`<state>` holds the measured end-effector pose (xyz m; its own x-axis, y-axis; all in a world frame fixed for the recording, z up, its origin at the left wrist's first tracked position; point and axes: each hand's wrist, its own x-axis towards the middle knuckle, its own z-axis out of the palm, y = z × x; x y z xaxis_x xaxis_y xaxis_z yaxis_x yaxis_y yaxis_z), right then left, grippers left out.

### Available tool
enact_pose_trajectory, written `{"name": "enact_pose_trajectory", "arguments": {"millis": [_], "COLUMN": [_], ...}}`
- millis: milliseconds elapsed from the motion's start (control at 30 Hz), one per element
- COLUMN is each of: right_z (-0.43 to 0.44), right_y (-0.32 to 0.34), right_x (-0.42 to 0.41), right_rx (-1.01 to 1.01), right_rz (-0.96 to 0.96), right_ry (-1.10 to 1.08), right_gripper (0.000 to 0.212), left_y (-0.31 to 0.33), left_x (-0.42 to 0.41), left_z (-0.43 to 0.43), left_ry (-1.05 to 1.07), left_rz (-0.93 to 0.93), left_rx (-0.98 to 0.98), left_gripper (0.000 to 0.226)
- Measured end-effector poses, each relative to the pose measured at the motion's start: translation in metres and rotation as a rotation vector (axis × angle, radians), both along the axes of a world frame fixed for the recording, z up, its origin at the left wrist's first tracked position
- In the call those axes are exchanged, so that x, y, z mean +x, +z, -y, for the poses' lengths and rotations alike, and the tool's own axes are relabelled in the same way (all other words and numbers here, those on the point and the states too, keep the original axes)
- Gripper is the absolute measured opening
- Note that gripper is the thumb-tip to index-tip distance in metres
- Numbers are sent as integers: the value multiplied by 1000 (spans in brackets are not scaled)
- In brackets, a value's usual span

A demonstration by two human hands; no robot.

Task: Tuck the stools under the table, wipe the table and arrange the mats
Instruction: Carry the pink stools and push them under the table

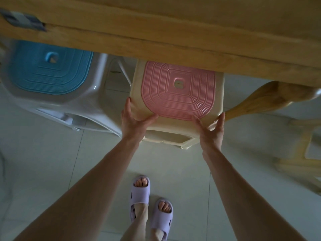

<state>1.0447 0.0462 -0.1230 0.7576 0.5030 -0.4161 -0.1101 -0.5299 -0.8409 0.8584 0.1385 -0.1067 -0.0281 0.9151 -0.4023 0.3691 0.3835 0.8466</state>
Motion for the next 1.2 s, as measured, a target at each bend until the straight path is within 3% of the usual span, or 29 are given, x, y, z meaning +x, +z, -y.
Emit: {"name": "enact_pose_trajectory", "arguments": {"millis": [667,867,1200], "right_z": [-1,9,59], "right_y": [9,26,109], "right_x": [1,-5,-15], "right_rx": [-18,-33,-6], "right_rz": [-26,-11,-52], "right_ry": [49,71,39], "right_gripper": [116,107,91], "left_y": [3,10,100], "left_x": [-4,-8,-12], "left_z": [1,14,73], "left_ry": [-17,10,-108], "left_rz": [14,23,48], "left_rx": [-52,-62,-56], "left_gripper": [116,115,111]}}
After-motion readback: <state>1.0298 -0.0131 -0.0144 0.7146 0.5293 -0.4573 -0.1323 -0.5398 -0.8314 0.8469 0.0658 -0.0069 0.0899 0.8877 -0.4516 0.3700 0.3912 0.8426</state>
